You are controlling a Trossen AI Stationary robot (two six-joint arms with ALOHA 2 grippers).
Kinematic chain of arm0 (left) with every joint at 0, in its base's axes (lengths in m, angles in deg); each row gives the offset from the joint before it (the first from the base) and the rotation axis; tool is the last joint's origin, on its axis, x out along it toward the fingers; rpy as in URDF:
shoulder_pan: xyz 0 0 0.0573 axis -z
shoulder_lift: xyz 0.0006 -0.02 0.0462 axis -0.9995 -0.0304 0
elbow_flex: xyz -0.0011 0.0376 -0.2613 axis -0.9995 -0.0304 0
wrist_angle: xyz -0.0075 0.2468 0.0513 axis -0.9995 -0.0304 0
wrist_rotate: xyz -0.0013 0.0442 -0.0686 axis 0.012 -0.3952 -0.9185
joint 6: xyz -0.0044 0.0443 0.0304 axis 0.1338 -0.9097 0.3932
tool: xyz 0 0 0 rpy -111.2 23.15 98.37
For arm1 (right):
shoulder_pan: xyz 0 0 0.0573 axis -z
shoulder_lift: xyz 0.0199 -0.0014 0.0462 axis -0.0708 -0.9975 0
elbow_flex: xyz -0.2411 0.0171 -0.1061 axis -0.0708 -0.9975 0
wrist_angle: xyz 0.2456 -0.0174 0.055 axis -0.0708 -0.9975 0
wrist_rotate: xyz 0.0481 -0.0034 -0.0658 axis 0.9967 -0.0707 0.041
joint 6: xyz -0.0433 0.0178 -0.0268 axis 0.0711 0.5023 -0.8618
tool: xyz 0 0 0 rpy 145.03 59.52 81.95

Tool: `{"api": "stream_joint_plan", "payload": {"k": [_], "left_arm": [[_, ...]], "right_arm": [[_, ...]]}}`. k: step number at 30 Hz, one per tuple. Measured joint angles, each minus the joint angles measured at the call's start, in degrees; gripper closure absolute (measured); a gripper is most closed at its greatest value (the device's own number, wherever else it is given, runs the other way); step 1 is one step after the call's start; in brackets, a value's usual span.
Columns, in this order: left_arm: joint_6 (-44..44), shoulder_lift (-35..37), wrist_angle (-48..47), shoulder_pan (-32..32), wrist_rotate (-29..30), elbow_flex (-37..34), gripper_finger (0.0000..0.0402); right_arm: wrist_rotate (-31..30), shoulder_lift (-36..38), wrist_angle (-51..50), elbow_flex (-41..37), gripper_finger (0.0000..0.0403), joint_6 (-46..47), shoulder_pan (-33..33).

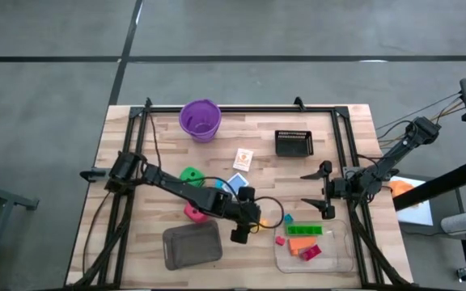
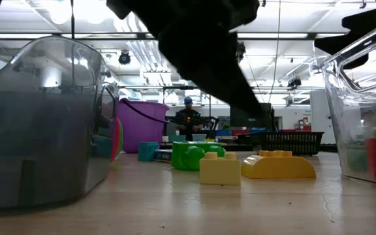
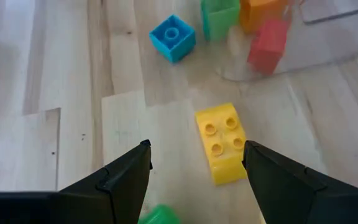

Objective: Pick & Place Toys
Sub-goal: Put the small yellow game piece into the transparent bin

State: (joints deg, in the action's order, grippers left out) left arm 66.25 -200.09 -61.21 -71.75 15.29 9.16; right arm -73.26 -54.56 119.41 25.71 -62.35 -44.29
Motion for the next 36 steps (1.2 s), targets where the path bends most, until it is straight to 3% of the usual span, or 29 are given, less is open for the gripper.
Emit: {"api": "stream_joint_plan", "payload": {"k": [7,19,23,30,36], "left_arm": [[-1.09,0.0,3.64,-0.01,6.76,0.0,0.0146],[1.3,0.0,3.88,0.01,3.35,-0.5,0.0144],[1.32,-0.24,5.56,0.05,-1.24,-0.47,0.0113],[1.61,-0.98,7.32,0.05,-4.3,-0.42,0.0012],[1.69,-0.98,7.11,0.01,-4.32,0.2,0.0023]], "right_arm": [[0.01,-0.02,-0.01,0.0,0.0057,0.14,0.01],[0.01,-0.02,-0.39,0.0,0.0057,0.38,0.0],[-0.06,-0.11,-0.44,0.0,0.0057,0.38,0.0],[-0.32,-0.11,-0.44,0.0,0.0057,0.52,0.0],[-1.07,-0.13,-0.44,0.0,0.0057,0.56,0.02]]}}
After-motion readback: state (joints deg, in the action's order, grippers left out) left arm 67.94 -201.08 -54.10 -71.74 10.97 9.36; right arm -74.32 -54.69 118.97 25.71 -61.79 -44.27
